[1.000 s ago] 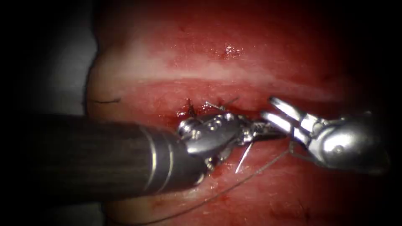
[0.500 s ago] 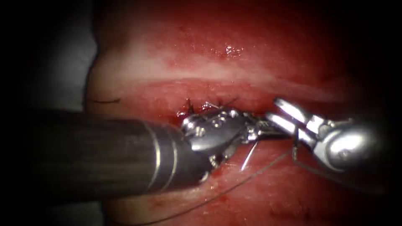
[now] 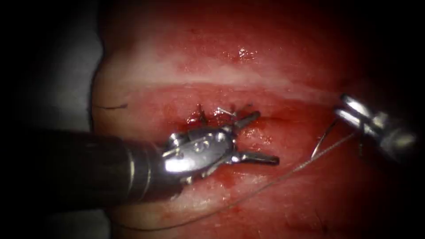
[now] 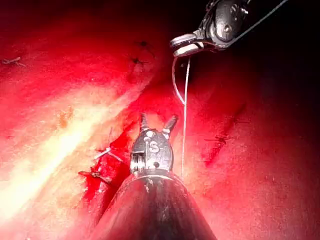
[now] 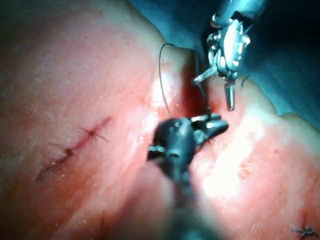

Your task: Wound Closure

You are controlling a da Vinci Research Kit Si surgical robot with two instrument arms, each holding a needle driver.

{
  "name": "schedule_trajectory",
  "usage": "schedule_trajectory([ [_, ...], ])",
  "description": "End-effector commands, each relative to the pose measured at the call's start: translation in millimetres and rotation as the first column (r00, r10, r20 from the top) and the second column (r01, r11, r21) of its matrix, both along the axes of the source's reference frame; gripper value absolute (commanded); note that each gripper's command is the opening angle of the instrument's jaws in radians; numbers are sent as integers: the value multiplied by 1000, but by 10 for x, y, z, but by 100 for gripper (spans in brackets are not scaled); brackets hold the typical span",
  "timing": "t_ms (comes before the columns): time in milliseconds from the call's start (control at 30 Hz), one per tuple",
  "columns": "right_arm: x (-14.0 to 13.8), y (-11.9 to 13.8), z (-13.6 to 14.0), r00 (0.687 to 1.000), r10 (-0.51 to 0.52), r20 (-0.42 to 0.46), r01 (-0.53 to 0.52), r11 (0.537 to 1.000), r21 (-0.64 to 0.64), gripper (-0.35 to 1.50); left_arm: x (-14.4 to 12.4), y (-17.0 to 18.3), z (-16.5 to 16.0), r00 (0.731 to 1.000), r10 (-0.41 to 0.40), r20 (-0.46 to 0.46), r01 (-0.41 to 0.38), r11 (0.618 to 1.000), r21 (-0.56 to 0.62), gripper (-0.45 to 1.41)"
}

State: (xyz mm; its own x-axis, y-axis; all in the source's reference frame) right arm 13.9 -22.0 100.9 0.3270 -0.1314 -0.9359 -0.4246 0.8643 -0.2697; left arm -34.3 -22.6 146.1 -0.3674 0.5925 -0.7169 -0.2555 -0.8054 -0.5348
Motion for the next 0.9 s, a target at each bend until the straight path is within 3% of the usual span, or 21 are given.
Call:
schedule_trajectory([
  [33,4,-5,16,1000,3,4,-3,1000,1,-35,-7,-14,17,999,24,-36,-25,1000,-14,-15],
  [167,4,-3,32,1000,8,10,-8,1000,-10,-35,-18,-20,67,991,72,-111,-80,994,-68,-45],
  [367,6,-6,47,1000,11,19,-11,1000,-23,-35,-13,-1,111,982,20,-185,-40,994,-102,-45],
  [600,10,-8,50,1000,11,25,-10,1000,-24,-35,-3,12,117,975,-25,-223,4,996,-93,-45],
  [900,26,-3,52,1000,14,23,-14,1000,-27,-35,-22,-6,136,968,-29,-249,6,996,-93,-45],
])
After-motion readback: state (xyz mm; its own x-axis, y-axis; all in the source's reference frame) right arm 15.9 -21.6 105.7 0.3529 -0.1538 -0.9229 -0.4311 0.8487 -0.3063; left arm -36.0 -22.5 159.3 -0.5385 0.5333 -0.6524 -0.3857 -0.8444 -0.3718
